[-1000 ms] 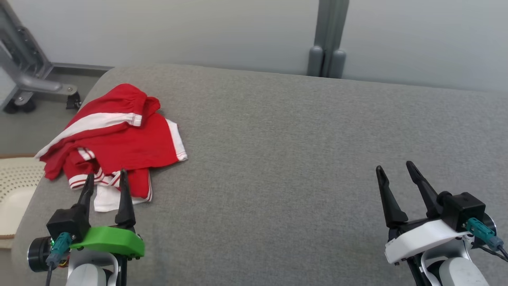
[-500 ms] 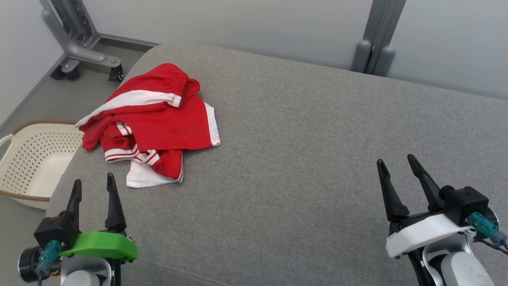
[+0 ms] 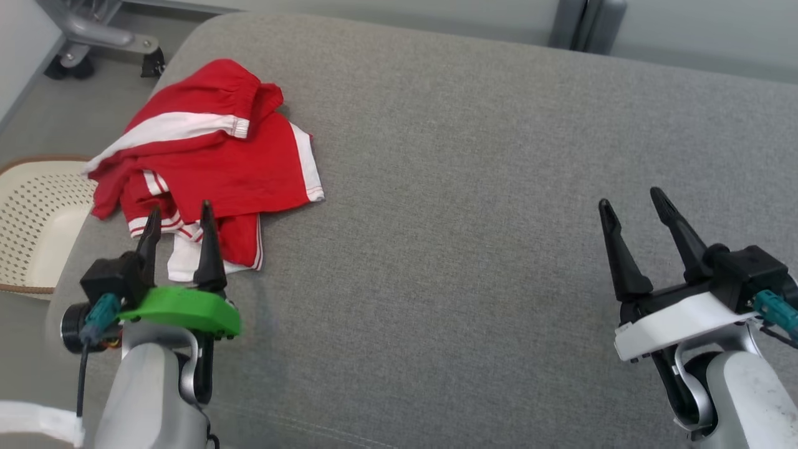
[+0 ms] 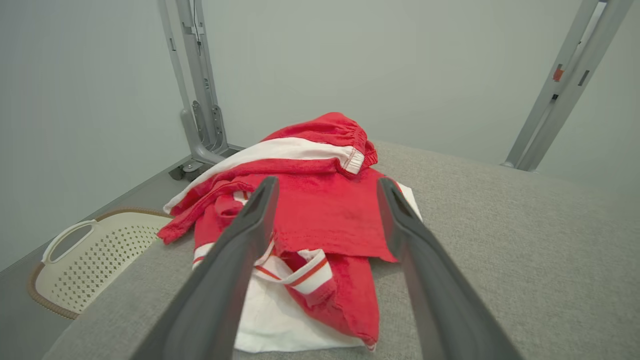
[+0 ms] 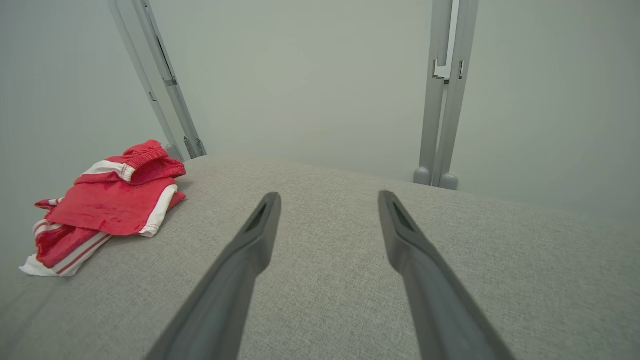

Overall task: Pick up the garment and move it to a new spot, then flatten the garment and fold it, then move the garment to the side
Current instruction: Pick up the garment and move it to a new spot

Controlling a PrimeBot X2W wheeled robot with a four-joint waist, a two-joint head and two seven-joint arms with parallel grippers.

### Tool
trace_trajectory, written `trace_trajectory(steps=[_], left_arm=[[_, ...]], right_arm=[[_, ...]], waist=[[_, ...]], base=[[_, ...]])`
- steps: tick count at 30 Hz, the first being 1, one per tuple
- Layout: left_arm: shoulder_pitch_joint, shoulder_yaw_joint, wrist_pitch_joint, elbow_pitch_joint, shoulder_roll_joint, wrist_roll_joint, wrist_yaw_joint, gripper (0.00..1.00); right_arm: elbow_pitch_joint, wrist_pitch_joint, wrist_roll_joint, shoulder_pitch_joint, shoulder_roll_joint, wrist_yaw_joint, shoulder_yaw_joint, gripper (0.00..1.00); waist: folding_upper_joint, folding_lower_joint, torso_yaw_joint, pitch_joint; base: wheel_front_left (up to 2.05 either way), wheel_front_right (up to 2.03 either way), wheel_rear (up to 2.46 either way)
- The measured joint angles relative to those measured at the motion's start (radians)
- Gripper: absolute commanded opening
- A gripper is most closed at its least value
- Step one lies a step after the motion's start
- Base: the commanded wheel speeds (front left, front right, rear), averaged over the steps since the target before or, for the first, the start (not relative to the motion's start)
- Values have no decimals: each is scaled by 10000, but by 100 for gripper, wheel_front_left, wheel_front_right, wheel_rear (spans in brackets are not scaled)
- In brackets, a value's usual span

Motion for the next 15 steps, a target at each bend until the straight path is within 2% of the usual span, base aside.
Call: trace_trajectory(steps=[6,12,13,14,15], left_arm=[[-1972,-50,587,2504,221,-422,-169,100],[-3360,359,2038,4984,640,-1127,-188,100],[-3525,416,2082,5216,709,-1241,-190,89],[-3655,447,2061,5396,811,-1290,-194,28],[-3736,460,2004,5515,884,-1319,-224,0]], right_arm=[[-184,84,44,-681,-313,0,211,100],[-102,25,107,-1073,-493,2,332,100],[-59,-8,117,-1131,-508,2,341,100],[-19,-38,125,-1153,-527,2,343,100],[10,-88,146,-1155,-539,0,347,100]], waist=[[0,0,-310,899],[0,0,-721,1689],[0,1,-809,1786],[0,1,-905,1863],[0,1,-978,1914]], base=[[0,0,0],[0,0,0],[0,0,0],[0,0,0],[0,0,0]])
